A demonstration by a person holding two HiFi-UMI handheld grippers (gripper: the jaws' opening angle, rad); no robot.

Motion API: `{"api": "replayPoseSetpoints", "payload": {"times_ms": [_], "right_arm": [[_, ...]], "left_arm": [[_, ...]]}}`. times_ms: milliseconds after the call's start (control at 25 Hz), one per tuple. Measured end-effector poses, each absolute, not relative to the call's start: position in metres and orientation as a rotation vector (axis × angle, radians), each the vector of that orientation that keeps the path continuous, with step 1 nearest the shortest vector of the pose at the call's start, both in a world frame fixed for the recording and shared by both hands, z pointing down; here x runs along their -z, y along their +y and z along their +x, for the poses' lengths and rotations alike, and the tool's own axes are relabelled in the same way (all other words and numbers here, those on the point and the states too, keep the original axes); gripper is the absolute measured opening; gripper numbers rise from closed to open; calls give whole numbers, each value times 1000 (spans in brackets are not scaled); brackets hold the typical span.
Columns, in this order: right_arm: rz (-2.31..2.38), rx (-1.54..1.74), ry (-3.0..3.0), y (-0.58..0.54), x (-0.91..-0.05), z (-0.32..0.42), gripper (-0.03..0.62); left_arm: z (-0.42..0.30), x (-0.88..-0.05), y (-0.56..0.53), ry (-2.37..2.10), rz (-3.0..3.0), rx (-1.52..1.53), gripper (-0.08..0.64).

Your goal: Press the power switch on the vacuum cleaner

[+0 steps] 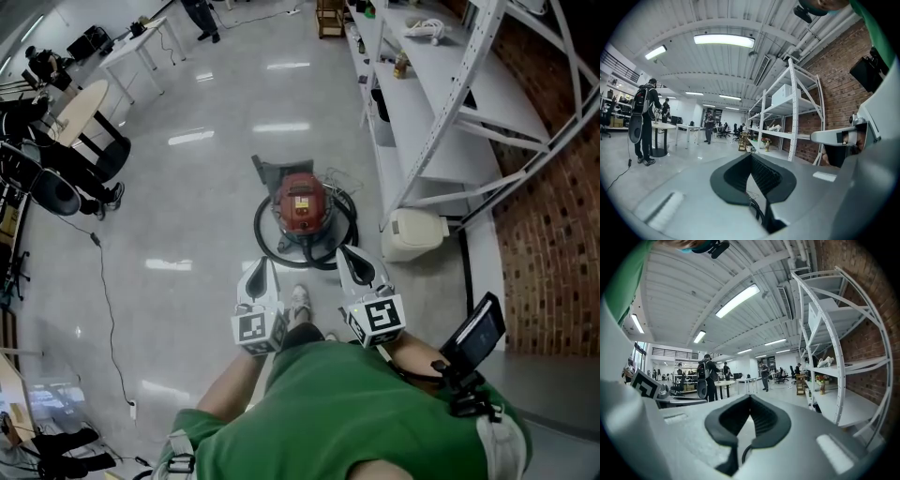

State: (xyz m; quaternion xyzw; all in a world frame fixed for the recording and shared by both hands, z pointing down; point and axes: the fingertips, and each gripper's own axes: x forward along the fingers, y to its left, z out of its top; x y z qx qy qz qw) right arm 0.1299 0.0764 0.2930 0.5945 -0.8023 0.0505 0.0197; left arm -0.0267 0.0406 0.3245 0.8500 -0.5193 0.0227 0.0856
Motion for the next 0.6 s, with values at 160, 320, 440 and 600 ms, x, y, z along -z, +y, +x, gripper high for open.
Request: {"api": "replayPoseSetpoints", "payload": {"times_ms": [160,320,440,600], "right_arm": [[1839,-146,-2496,77,-290,128,3],[1841,-143,-2502,76,-289,129,3],[1850,-136,-2507,77,-288,129,3],[1846,-130,-2516,83,-288,127,3]], "left_arm": [[-27,-321,42,-1556,2543,-51,8],[-29,-325,43,-1570,2541,-73,8],[-28,-319,47,-1568,2542,-53,8],[-31,-316,54,-1586,2536,-38,8]]}}
